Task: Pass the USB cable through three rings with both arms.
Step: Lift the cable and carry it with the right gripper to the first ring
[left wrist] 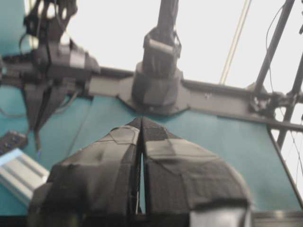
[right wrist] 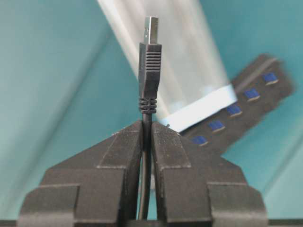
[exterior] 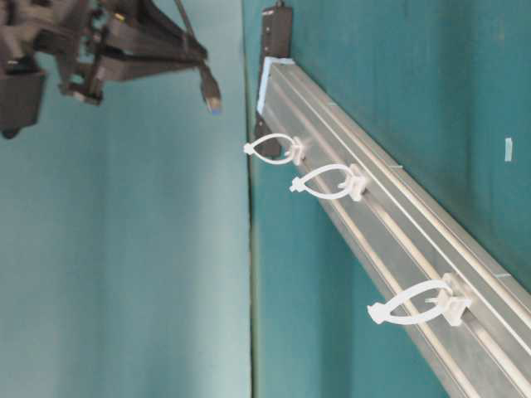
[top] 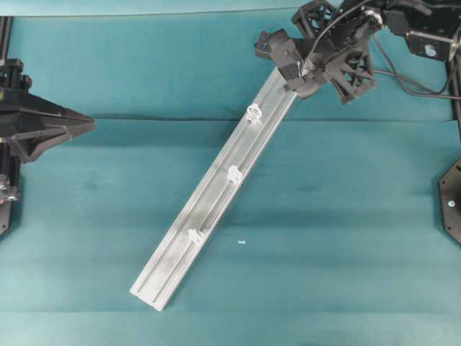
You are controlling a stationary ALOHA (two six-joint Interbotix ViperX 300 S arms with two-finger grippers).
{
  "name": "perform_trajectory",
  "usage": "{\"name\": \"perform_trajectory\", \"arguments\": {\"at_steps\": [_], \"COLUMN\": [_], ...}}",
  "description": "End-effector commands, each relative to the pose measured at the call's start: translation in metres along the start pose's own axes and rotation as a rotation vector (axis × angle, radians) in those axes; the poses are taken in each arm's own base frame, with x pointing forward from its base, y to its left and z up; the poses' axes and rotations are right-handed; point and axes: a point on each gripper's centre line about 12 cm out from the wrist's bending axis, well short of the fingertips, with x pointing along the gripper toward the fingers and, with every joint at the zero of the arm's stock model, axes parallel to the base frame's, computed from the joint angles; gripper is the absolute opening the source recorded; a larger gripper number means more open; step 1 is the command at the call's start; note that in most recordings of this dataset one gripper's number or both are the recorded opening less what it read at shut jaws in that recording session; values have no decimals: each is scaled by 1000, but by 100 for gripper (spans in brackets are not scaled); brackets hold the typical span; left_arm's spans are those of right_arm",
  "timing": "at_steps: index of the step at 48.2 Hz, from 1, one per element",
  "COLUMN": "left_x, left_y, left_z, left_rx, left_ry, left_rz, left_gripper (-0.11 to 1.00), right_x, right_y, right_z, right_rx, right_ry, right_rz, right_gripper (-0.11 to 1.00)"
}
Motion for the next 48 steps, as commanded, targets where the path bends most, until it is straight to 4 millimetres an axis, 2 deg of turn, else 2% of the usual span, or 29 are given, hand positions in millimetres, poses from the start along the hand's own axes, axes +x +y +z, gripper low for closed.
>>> {"name": "perform_trajectory", "arguments": {"at_steps": [1, 9, 23, 32, 38, 48], "left_x": [3, 12, 31, 34, 33, 35], "left_y": [-2, -4, -3, -3, -4, -4], "left_z": [14, 10, 4, 9, 12, 13], "left_rx": [1, 0, 0, 0, 0, 0], "left_ry": [-33, 1, 42, 33, 27, 27], "left_rz": [-6, -11, -6, -6, -7, -8], "left_gripper": [-1, -1, -1, -1, -1, -1], "right_x": [7, 17, 19, 19, 17, 20], "right_y": [-2, 3, 3, 7, 1, -12], "right_z": [0, -4, -11, -9, -10, -8], "right_rx": [-41, -133, -199, -155, -152, -167], "right_ry": [-25, -26, -21, -119, -177, -180], "right_rz": [-65, -82, -47, 64, 67, 51], "right_gripper": [9, 10, 10, 9, 10, 10]}}
